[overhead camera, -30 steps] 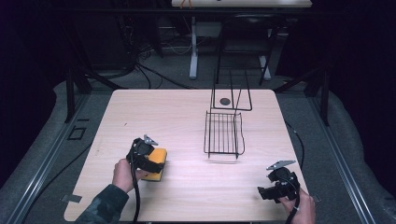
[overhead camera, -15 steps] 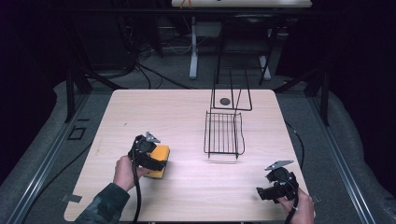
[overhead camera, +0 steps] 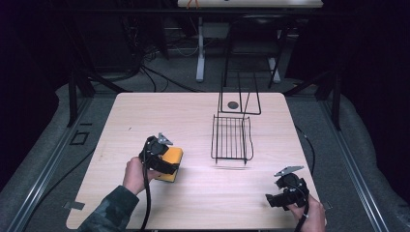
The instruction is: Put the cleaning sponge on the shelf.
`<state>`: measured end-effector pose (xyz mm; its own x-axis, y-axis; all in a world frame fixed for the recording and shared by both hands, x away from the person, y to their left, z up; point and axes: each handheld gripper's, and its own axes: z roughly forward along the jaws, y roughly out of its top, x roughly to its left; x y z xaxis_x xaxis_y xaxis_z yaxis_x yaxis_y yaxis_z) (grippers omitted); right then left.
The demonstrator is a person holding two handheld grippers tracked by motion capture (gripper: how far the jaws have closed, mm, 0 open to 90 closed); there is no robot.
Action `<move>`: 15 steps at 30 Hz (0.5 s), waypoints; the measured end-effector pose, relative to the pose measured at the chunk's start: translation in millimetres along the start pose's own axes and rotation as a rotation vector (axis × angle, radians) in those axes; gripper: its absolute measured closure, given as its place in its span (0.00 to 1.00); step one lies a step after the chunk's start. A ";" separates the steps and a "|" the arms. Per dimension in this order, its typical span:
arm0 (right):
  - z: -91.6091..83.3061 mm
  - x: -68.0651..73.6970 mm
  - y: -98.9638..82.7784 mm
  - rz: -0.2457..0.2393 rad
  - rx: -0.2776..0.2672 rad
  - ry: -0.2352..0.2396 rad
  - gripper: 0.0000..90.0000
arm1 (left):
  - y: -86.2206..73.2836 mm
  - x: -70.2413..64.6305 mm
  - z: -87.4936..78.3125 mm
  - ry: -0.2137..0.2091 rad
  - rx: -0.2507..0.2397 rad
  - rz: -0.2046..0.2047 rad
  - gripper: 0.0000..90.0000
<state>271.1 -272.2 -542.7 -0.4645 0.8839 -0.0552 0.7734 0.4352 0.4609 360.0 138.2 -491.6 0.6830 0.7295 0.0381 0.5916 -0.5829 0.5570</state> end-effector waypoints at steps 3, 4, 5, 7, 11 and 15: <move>0.9 -0.3 0.7 -0.003 0.008 0.002 0.15 | 5.4 -3.4 0.2 -0.003 -0.004 0.017 0.23; 1.6 0.0 1.0 -0.001 0.007 0.002 0.15 | 6.6 -3.8 0.3 -0.003 -0.005 0.018 0.23; 2.1 0.2 1.2 -0.003 0.006 -0.003 0.15 | 8.5 -3.9 0.4 -0.006 -0.006 0.020 0.23; 1.7 0.7 1.8 -0.005 0.006 -0.003 0.15 | 10.8 -4.7 0.7 -0.007 -0.012 0.019 0.23; 0.9 0.7 1.6 -0.009 0.010 -0.003 0.15 | 15.8 -7.1 0.9 -0.012 -0.010 0.031 0.23; 1.3 0.5 1.2 -0.007 0.007 -0.005 0.15 | 20.5 -7.8 2.3 -0.020 -0.015 0.034 0.23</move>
<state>272.4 -271.1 -543.3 -0.4676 0.8817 -0.0631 0.7731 0.4425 0.4545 367.8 119.7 -482.4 0.7112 0.7019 0.0402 0.5616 -0.6015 0.5682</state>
